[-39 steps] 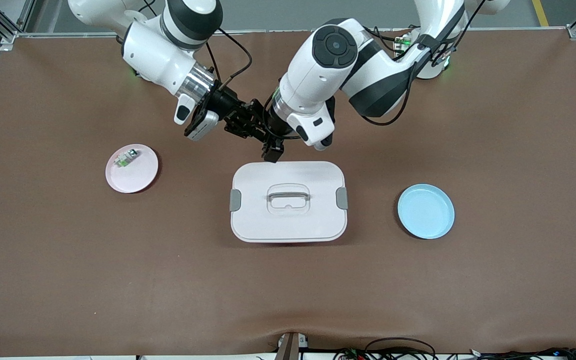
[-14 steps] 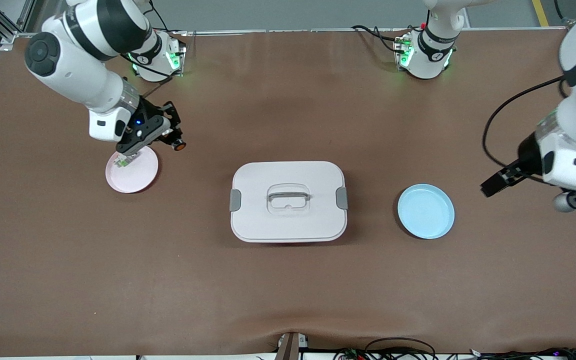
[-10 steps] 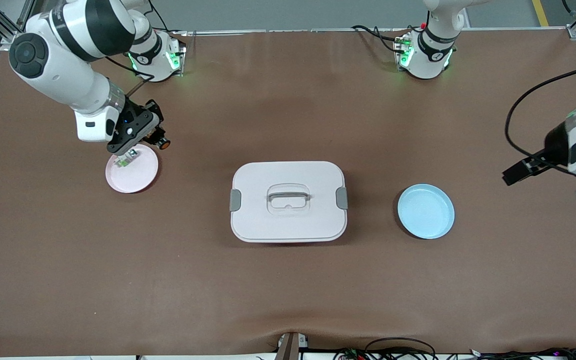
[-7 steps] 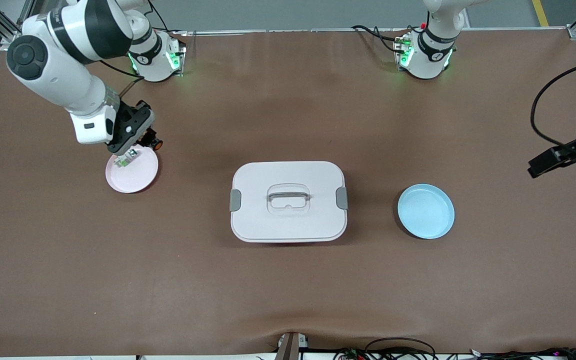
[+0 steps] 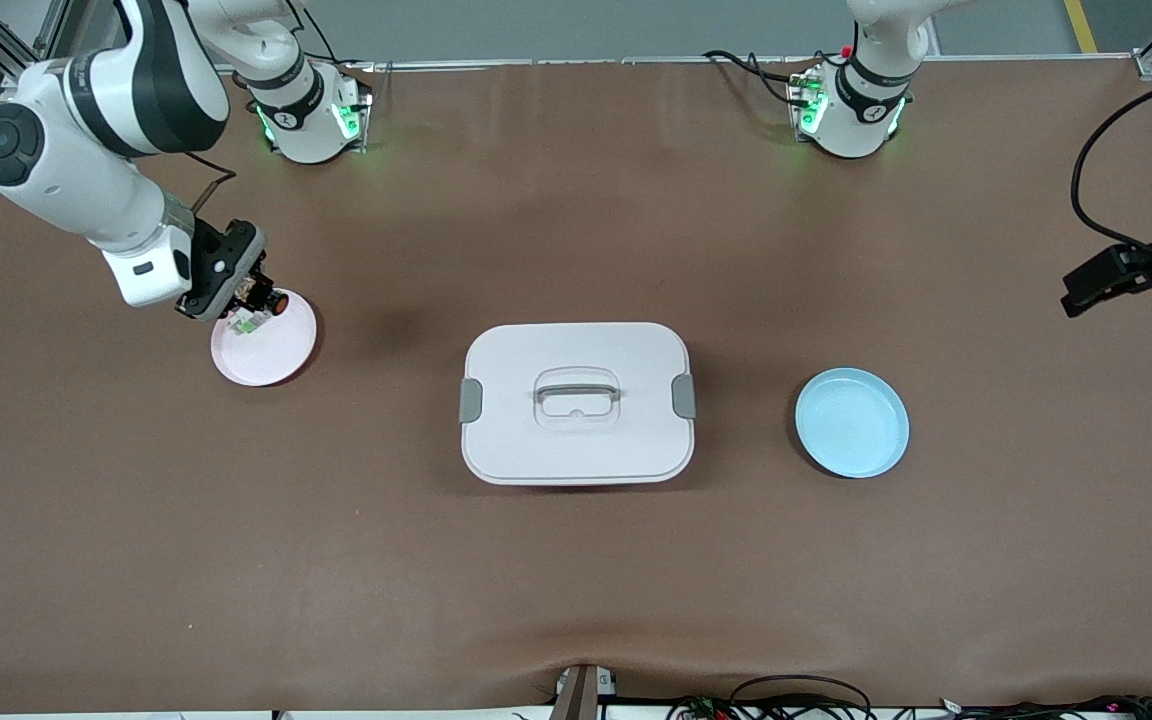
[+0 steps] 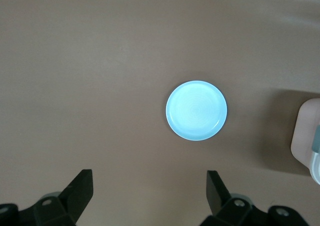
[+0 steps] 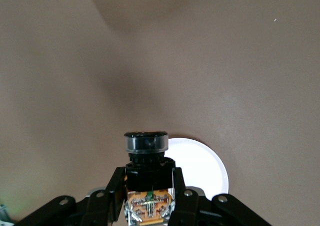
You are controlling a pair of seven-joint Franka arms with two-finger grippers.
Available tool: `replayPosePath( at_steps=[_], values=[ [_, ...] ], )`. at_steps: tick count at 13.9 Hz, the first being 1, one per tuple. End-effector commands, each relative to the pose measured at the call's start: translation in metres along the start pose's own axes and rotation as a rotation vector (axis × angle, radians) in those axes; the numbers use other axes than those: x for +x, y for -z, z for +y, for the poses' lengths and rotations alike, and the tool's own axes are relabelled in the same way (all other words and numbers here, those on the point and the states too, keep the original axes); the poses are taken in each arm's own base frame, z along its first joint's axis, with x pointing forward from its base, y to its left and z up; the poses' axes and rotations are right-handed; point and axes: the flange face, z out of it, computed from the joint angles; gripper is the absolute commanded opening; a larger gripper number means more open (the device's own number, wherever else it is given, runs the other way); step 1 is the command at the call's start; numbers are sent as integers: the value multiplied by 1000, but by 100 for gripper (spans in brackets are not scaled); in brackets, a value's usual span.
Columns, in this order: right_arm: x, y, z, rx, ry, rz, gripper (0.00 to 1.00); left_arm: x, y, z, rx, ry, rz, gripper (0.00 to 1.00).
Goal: Transfer orange switch to right arm and place
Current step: 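Lower the switch onto the pink plate with the right gripper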
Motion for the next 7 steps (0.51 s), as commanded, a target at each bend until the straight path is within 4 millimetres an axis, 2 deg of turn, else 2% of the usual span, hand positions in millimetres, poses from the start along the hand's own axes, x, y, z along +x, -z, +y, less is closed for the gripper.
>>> replayPosePath(
  at_steps=[1, 5, 7],
  values=[
    [-25, -18, -12, -36, 56, 12, 0, -39, -5, -9, -19, -5, 17, 100],
    [-57, -56, -11, -93, 137, 29, 0, -50, -1, -6, -37, -17, -1, 100],
    [-70, -67, -9, -124, 191, 32, 0, -53, 0, -3, -37, -26, -6, 100]
  ],
)
